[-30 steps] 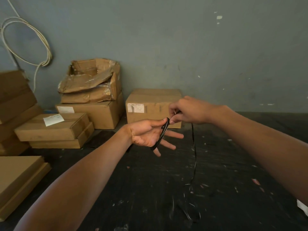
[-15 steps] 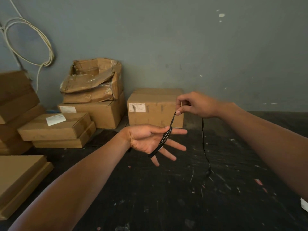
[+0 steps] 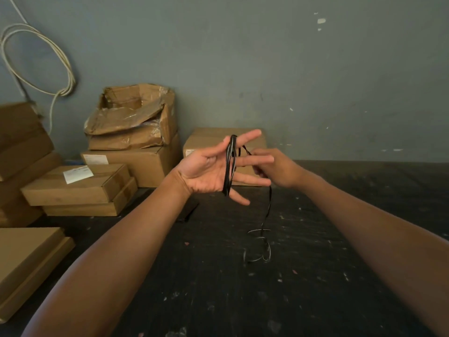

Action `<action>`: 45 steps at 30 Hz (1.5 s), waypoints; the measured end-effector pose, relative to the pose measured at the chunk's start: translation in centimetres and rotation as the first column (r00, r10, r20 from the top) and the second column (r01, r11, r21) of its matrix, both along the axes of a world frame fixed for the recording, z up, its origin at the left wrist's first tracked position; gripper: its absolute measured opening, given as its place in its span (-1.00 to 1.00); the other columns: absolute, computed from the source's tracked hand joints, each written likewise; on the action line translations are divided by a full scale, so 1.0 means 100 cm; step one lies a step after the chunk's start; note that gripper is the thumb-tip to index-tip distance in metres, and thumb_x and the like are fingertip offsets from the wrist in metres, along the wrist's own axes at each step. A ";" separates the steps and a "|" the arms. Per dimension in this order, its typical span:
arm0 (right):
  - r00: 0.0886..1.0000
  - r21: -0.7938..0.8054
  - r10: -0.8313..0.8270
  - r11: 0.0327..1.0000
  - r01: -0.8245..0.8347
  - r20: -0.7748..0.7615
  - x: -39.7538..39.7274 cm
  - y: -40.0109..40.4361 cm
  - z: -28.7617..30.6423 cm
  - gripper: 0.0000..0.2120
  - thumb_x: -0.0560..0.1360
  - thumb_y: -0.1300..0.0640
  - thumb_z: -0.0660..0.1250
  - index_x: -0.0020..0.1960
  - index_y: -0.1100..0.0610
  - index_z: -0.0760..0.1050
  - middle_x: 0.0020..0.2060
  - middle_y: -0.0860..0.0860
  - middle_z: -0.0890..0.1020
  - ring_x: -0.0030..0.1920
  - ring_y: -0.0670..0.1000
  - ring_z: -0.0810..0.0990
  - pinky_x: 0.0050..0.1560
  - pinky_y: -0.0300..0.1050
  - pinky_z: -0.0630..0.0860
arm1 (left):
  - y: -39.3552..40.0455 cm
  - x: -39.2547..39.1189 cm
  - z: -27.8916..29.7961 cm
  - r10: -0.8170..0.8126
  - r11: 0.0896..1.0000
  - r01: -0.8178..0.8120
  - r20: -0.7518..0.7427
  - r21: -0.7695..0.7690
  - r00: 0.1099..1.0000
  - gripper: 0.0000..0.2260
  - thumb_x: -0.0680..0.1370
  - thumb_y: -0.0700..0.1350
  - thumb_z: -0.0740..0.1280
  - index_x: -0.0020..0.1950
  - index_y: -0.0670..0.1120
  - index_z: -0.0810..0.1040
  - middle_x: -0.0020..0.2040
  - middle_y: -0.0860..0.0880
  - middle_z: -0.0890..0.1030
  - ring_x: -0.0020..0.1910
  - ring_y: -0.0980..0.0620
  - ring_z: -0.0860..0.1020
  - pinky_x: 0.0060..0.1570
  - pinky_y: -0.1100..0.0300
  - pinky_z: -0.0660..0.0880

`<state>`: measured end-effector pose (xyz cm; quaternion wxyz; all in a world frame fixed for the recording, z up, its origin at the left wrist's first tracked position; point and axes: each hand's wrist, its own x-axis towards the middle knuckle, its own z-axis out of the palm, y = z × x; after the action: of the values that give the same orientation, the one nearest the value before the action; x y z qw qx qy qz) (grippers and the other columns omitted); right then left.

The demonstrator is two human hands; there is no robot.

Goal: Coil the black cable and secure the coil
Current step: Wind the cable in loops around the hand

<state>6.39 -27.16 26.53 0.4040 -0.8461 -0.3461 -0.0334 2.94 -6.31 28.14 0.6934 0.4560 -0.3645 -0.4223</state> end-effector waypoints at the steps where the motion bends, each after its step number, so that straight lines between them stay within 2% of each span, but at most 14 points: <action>1: 1.000 0.009 0.007 1.000 -0.007 -0.003 -0.002 0.004 -0.003 -0.79 0.65 0.26 0.14 -0.04 0.20 0.53 -0.26 0.18 0.54 -0.33 0.01 0.50 -0.29 -0.01 0.51 | 0.000 0.000 0.002 0.007 0.999 -0.008 -0.009 -0.037 1.000 -0.53 0.65 0.11 -0.01 0.58 0.16 0.16 0.53 -0.19 0.31 0.50 -0.42 0.09 0.21 -0.56 0.07; 4: 0.998 0.021 -0.009 1.000 0.011 -0.067 -0.007 0.015 -0.012 -0.76 0.67 0.18 0.11 0.08 0.27 0.51 -0.23 0.22 0.50 -0.30 0.04 0.47 -0.25 0.00 0.52 | 0.003 0.003 0.010 0.056 0.985 -0.064 -0.054 -0.163 0.997 -0.54 0.66 0.12 -0.05 0.58 0.16 0.14 0.53 -0.20 0.32 0.49 -0.44 0.06 0.21 -0.57 0.01; 7: 0.997 -0.032 -0.023 0.999 0.021 -0.074 -0.010 0.024 -0.023 -0.74 0.67 0.13 0.08 0.04 0.18 0.52 -0.34 0.06 0.44 -0.43 -0.20 0.41 -0.34 -0.20 0.46 | 0.010 0.007 0.016 0.129 0.973 -0.139 -0.065 -0.184 0.990 -0.55 0.67 0.13 -0.10 0.57 0.17 0.13 0.52 -0.19 0.34 0.49 -0.46 0.07 0.21 -0.59 -0.01; 9: 0.996 -0.046 -0.013 0.999 0.009 -0.085 -0.013 0.030 -0.028 -0.73 0.67 0.13 0.09 0.11 0.16 0.55 -0.37 0.01 0.44 -0.47 -0.22 0.40 -0.39 -0.28 0.43 | 0.012 0.008 0.015 0.151 0.970 -0.163 -0.077 -0.183 0.985 -0.55 0.67 0.13 -0.10 0.57 0.16 0.13 0.51 -0.20 0.35 0.48 -0.46 0.08 0.20 -0.58 0.00; 12: 0.991 -0.121 0.037 0.991 -0.053 -0.127 -0.021 0.040 -0.036 -0.73 0.68 0.05 0.08 0.17 0.09 0.53 -0.34 0.01 0.46 -0.37 -0.12 0.45 -0.30 -0.16 0.51 | 0.012 0.011 0.010 0.153 0.968 -0.166 -0.082 -0.187 0.985 -0.55 0.67 0.14 -0.10 0.58 0.17 0.13 0.52 -0.19 0.34 0.50 -0.47 0.05 0.20 -0.57 0.03; 15: 0.968 -0.210 0.106 0.965 -0.155 -0.227 -0.031 0.049 -0.045 -0.75 0.67 0.07 0.09 0.25 0.07 0.47 -0.31 0.00 0.45 -0.32 -0.11 0.44 -0.26 -0.15 0.53 | 0.014 0.015 0.011 0.165 0.966 -0.179 -0.090 -0.185 0.982 -0.55 0.68 0.14 -0.11 0.58 0.17 0.13 0.53 -0.19 0.32 0.51 -0.47 0.03 0.20 -0.58 0.00; 21: 0.938 -0.322 0.159 0.910 -0.260 -0.308 -0.043 0.050 -0.033 -0.71 0.66 0.07 0.13 0.37 0.00 0.39 -0.32 -0.02 0.45 -0.34 -0.11 0.46 -0.26 -0.15 0.53 | 0.025 0.025 0.001 0.326 0.930 -0.338 -0.102 -0.143 0.940 -0.57 0.68 0.15 -0.09 0.56 0.20 0.17 0.55 -0.12 0.29 0.49 -0.43 0.20 0.16 -0.57 0.14; 25: 0.933 -0.376 0.172 0.880 -0.290 -0.317 -0.047 0.047 -0.014 -0.74 0.64 0.08 0.18 0.29 0.10 0.46 -0.36 -0.02 0.53 -0.38 -0.04 0.56 -0.22 -0.10 0.55 | 0.027 0.030 -0.013 0.384 0.905 -0.404 -0.154 -0.133 0.911 -0.57 0.68 0.17 -0.09 0.55 0.22 0.19 0.55 -0.12 0.30 0.46 -0.42 0.26 0.15 -0.57 0.22; 29: 0.898 -0.292 0.184 0.903 -0.315 -0.399 -0.051 0.041 0.001 -0.88 0.62 0.10 0.23 0.09 0.07 0.52 -0.38 -0.02 0.60 -0.39 -0.03 0.59 -0.20 -0.11 0.58 | 0.030 0.035 -0.018 0.479 0.845 -0.512 -0.204 -0.154 0.854 -0.57 0.68 0.18 -0.07 0.55 0.23 0.21 0.54 -0.12 0.33 0.44 -0.42 0.31 0.15 -0.64 0.20; 32: 0.916 -0.262 0.174 0.924 -0.280 -0.362 -0.051 0.037 0.011 -0.90 0.62 0.12 0.24 0.04 0.08 0.53 -0.41 -0.01 0.58 -0.41 -0.03 0.59 -0.21 -0.09 0.59 | 0.032 0.039 -0.020 0.548 0.807 -0.579 -0.219 -0.117 0.808 -0.58 0.68 0.17 -0.05 0.53 0.21 0.25 0.51 -0.13 0.38 0.41 -0.41 0.37 0.16 -0.57 0.25; 35: 0.926 -0.268 0.121 0.937 -0.226 -0.356 -0.046 0.031 0.024 -0.83 0.60 0.12 0.29 0.06 0.24 0.53 -0.48 -0.02 0.53 -0.47 -0.03 0.57 -0.25 -0.08 0.61 | 0.032 0.040 -0.026 0.598 0.794 -0.608 -0.159 -0.013 0.785 -0.58 0.68 0.15 -0.05 0.53 0.20 0.25 0.48 -0.15 0.41 0.36 -0.38 0.44 0.27 -0.38 0.35; 38: 0.968 -0.381 0.064 0.911 -0.155 -0.241 -0.040 0.028 0.037 -0.78 0.58 0.14 0.32 0.03 0.33 0.54 -0.50 -0.04 0.52 -0.53 -0.06 0.54 -0.35 -0.17 0.56 | 0.034 0.040 -0.035 0.579 0.815 -0.571 -0.101 0.098 0.809 -0.59 0.68 0.17 -0.05 0.51 0.24 0.29 0.48 -0.12 0.44 0.40 -0.37 0.40 0.29 -0.50 0.24; 42: 0.997 -0.521 0.060 0.853 -0.023 0.054 -0.033 0.029 0.046 -0.90 0.51 0.13 0.39 -0.15 0.14 0.61 -0.48 -0.09 0.52 -0.53 -0.18 0.44 -0.47 -0.28 0.34 | 0.031 0.035 -0.041 0.468 0.857 -0.446 -0.026 0.258 0.883 -0.60 0.64 0.18 0.05 0.47 0.23 0.38 0.49 -0.12 0.41 0.39 -0.31 0.44 0.26 -0.59 0.12; 45: 0.988 -0.555 0.055 0.831 0.035 0.143 -0.027 0.029 0.047 -0.84 0.45 0.11 0.44 -0.26 -0.01 0.52 -0.47 -0.12 0.46 -0.46 -0.17 0.39 -0.43 -0.23 0.23 | 0.024 0.029 -0.038 0.364 0.818 -0.345 0.051 0.460 0.930 -0.50 0.60 0.20 0.13 0.50 0.05 0.35 0.48 -0.09 0.43 0.42 -0.26 0.41 0.35 -0.55 0.01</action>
<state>3.70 -24.27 31.25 0.1131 -0.9200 -0.3753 0.0058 5.81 -3.87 24.32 0.6385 0.6588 -0.1487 -0.3690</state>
